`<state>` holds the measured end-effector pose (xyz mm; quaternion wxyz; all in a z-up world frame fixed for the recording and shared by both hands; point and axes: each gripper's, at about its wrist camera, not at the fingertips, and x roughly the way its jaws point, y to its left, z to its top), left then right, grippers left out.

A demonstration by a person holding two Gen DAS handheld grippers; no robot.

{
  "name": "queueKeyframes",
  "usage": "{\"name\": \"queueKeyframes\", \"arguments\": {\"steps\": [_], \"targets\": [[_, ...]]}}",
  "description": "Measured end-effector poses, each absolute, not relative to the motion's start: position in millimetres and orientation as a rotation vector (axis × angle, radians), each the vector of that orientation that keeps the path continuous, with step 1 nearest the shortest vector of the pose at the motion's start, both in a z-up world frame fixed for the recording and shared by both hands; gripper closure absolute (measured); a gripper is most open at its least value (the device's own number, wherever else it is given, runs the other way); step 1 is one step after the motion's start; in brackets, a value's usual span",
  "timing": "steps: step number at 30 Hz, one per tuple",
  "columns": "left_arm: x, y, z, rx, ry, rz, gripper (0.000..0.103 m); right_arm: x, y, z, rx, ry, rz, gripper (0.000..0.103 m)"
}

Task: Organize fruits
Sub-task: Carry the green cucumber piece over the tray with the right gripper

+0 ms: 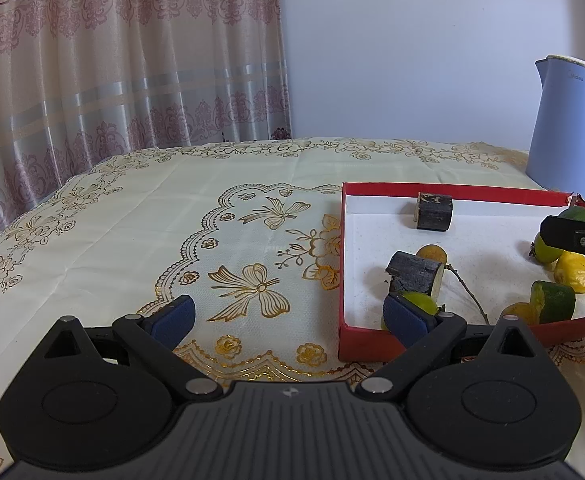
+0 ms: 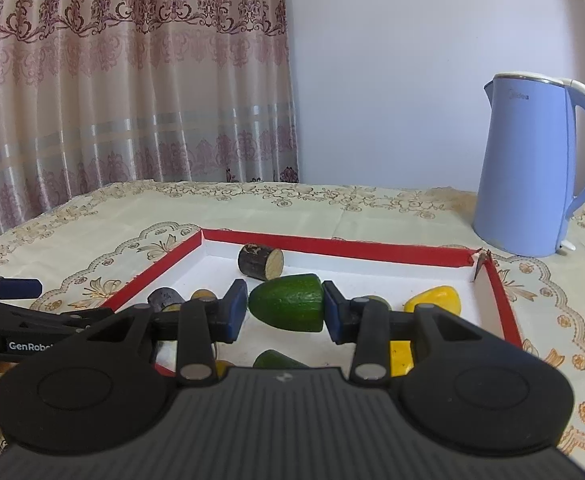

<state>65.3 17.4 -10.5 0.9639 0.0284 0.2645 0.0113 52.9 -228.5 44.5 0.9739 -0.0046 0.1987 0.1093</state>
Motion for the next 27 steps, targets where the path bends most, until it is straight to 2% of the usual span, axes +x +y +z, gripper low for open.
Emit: {"name": "queueKeyframes", "arguments": {"steps": [23,27], "targets": [[59.9,18.6,-7.2,0.039,0.524,-0.012,0.002,54.0,-227.5,40.4,-0.016,0.411,0.212,0.065],[60.5,21.3,-6.5,0.024,0.527,-0.005,0.002,48.5,-232.4,48.3,0.001,0.349,0.175,0.065]]}}
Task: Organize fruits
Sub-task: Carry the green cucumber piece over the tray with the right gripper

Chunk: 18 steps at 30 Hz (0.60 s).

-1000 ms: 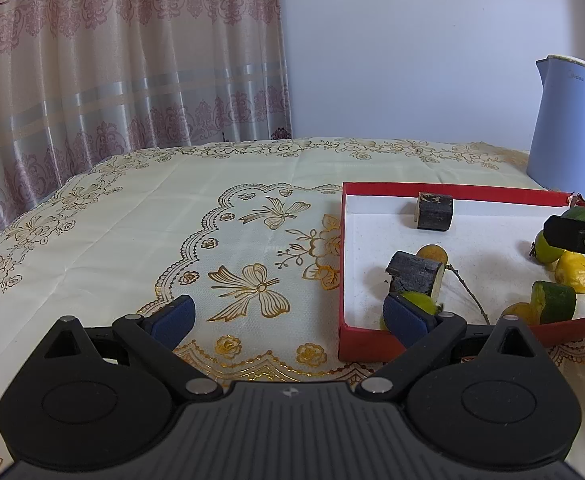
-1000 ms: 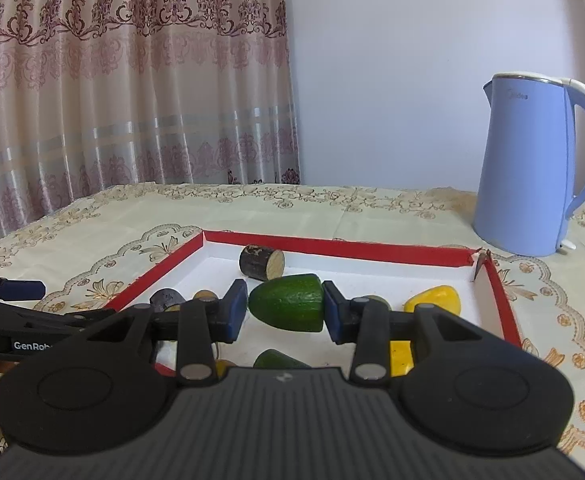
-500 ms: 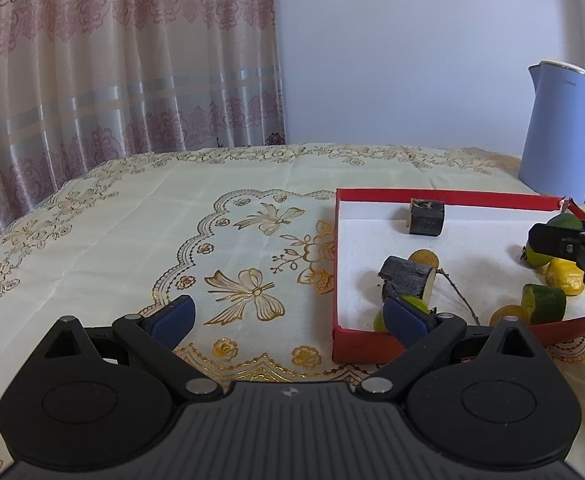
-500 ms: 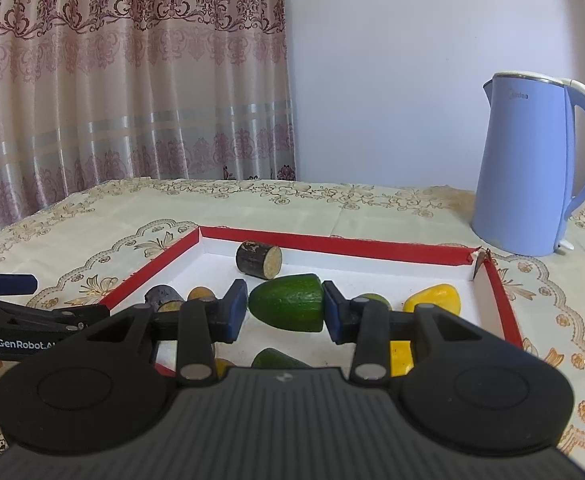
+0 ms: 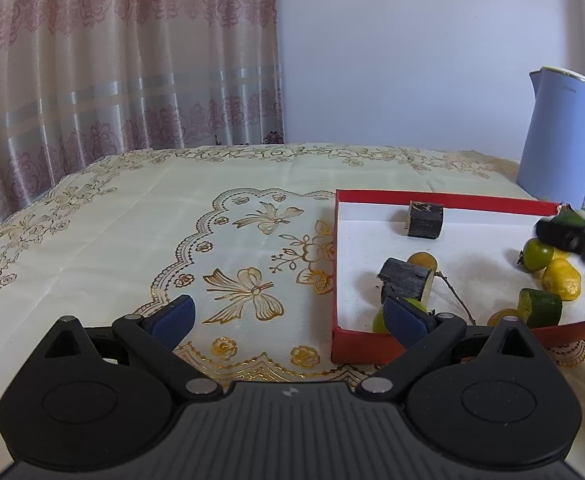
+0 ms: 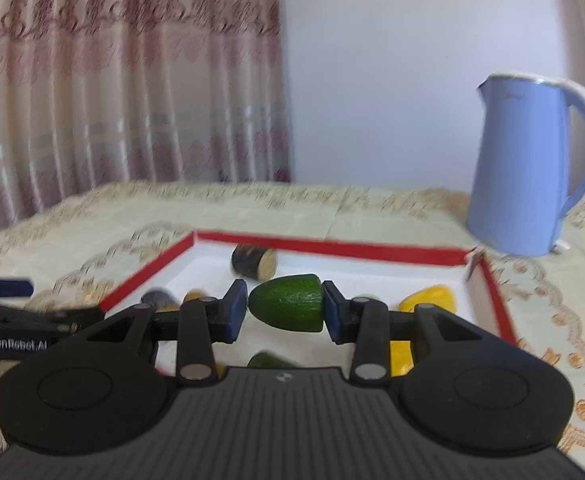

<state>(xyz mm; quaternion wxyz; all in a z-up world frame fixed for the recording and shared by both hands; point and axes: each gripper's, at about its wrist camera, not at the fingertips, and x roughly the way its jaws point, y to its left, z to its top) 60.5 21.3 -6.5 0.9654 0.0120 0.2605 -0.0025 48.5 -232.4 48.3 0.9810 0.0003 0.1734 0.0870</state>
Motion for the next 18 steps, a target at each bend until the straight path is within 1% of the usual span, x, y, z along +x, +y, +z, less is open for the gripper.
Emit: {"name": "queueKeyframes", "arguments": {"steps": [4,8,12,18], "targets": [[59.7,23.6,-5.4,0.012,0.524,-0.013,0.002,41.1,-242.6,57.2,0.053,0.273,0.130,0.065],[56.7,22.0,-3.8,0.020,0.505,-0.027,0.002,42.5,-248.1,56.5,0.089,0.270,0.120,0.065],[55.5,20.0,-3.0,0.026,0.493,-0.033,0.002,47.1,-244.0,53.2,0.076,0.304,0.158,0.065],[55.6,14.8,-4.5,0.058,0.493,-0.032,0.002,52.4,-223.1,43.4,-0.020,0.388,0.216,0.065]]}}
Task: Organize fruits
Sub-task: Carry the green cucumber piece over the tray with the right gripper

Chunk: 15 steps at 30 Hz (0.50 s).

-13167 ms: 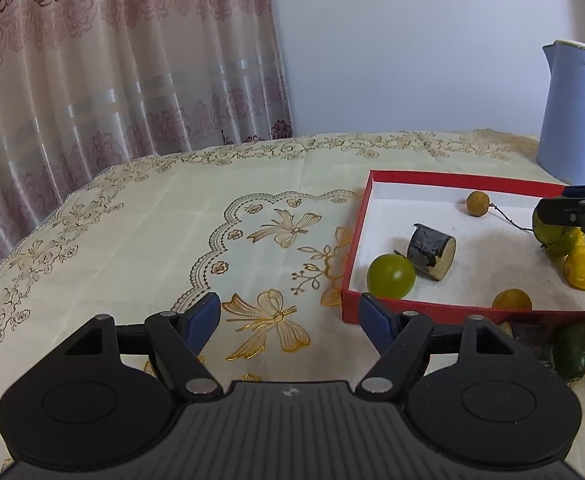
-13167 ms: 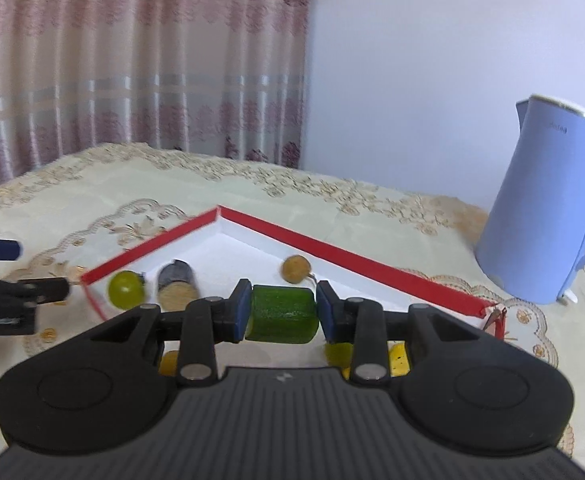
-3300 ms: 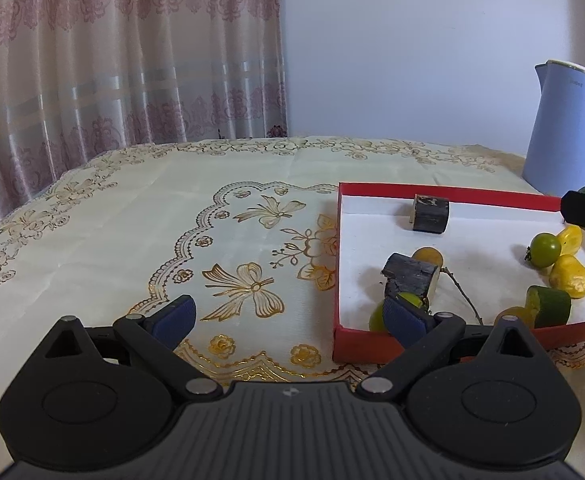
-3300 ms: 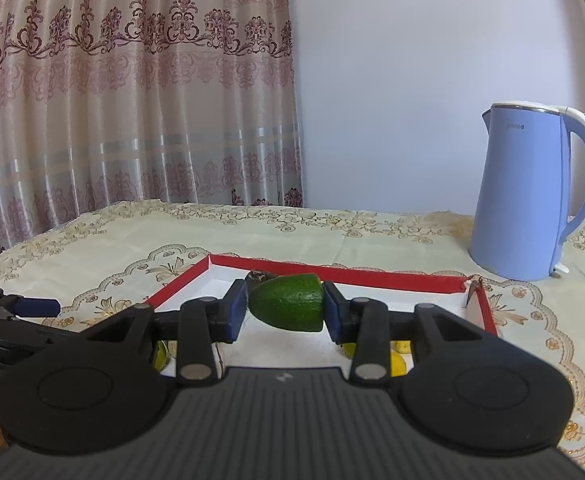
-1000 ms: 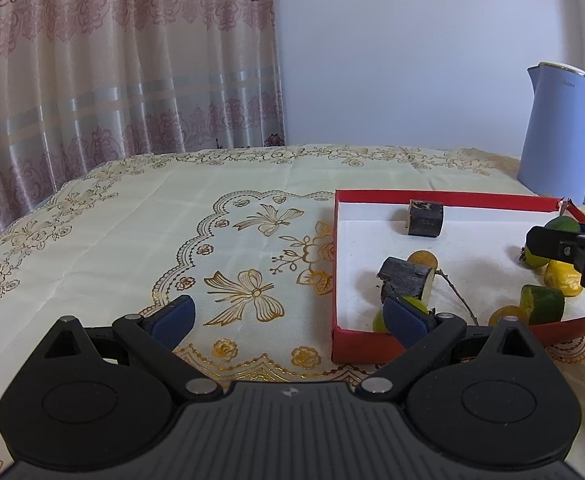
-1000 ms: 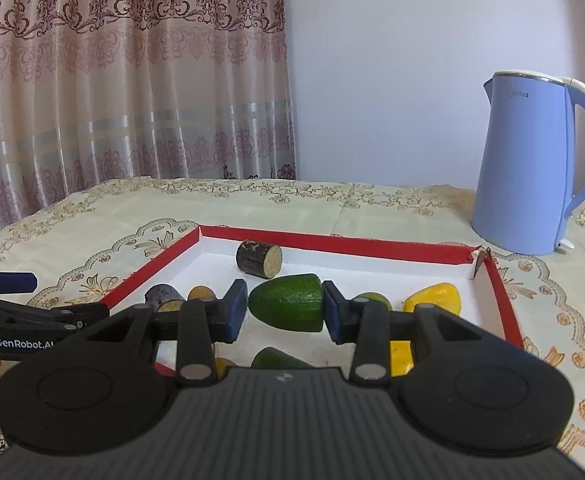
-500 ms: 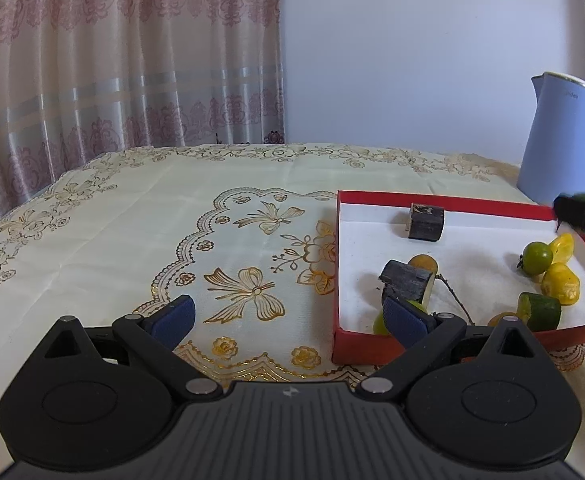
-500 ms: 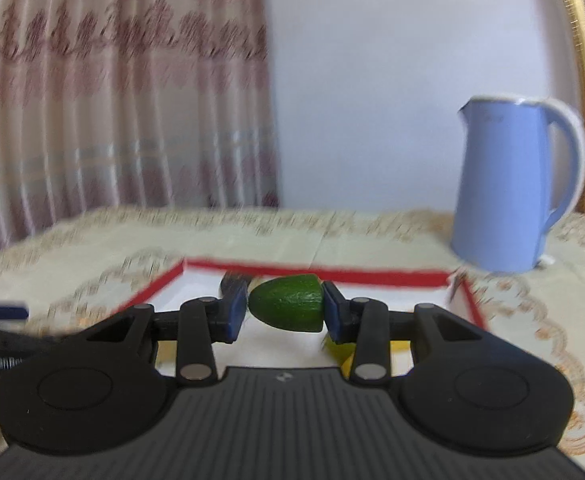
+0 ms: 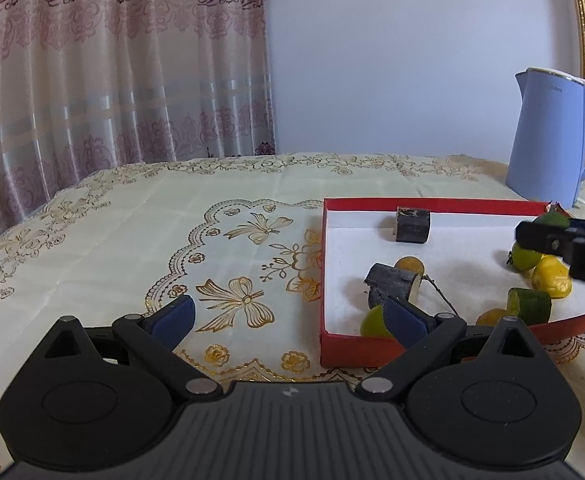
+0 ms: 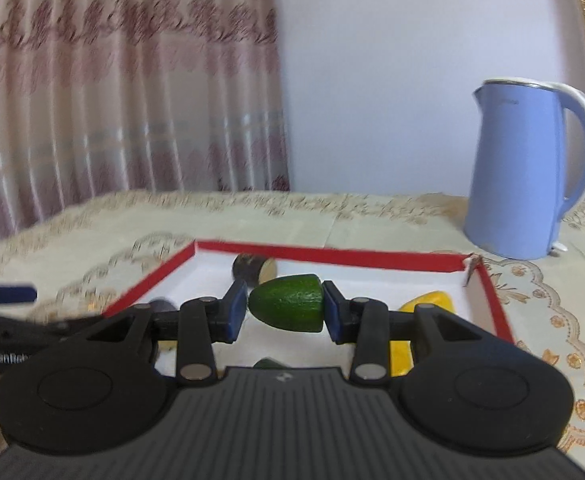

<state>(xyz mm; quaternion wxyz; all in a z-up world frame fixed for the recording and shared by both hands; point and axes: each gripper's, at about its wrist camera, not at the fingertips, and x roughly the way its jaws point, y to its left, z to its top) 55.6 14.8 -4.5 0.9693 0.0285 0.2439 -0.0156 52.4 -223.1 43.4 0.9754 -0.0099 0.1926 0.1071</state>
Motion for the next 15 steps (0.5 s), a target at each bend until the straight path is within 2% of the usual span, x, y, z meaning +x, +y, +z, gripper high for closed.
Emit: {"name": "queueKeyframes", "arguments": {"steps": [15], "targets": [[55.6,12.1,-6.3,0.085,0.497,-0.028,0.002,61.4,-218.9,37.5,-0.036,0.444,0.200,0.065]]}}
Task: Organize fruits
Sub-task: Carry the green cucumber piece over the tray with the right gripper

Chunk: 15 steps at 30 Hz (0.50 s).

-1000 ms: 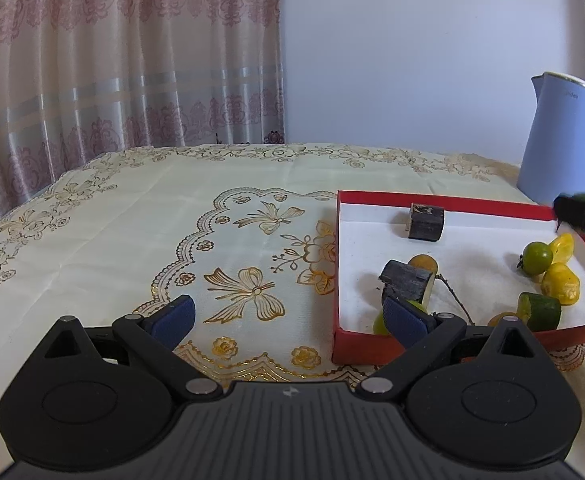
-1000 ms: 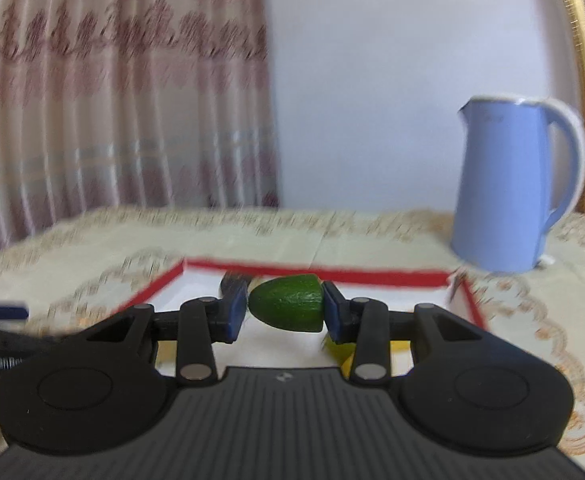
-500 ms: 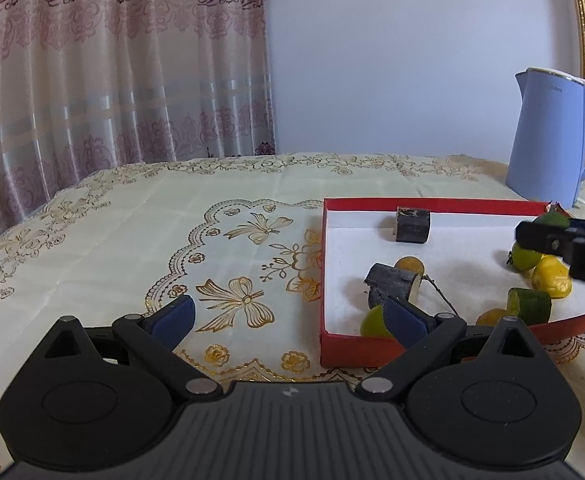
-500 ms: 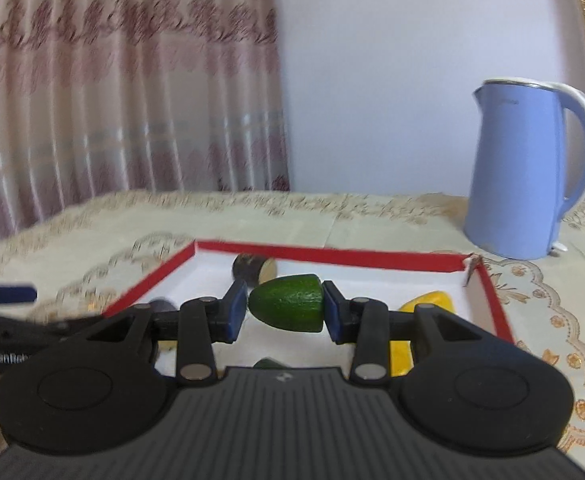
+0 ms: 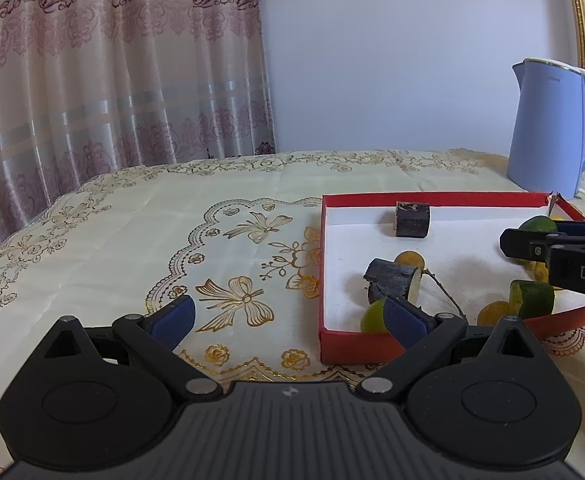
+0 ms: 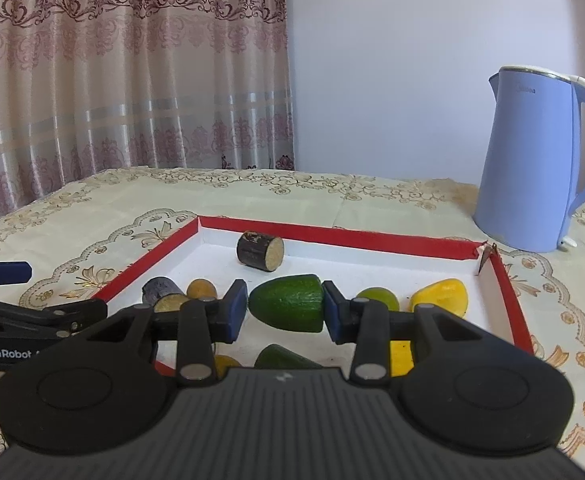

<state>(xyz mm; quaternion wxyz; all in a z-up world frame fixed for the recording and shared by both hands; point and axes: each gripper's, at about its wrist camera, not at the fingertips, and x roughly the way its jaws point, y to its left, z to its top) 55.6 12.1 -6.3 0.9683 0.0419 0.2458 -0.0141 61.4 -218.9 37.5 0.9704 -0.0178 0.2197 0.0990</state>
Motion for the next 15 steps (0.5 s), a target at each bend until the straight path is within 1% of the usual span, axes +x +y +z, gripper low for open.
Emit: {"name": "queueKeyframes", "arguments": {"steps": [9,15], "targets": [[56.0,11.9,-6.9,0.087,0.501,-0.027,0.002,79.2,-212.7,41.6,-0.087,0.477,0.183,0.065],[56.2,11.8,-7.2,0.087,0.502,-0.026,0.002,95.1,-220.2,44.5,-0.055,0.481,0.153,0.065]]}}
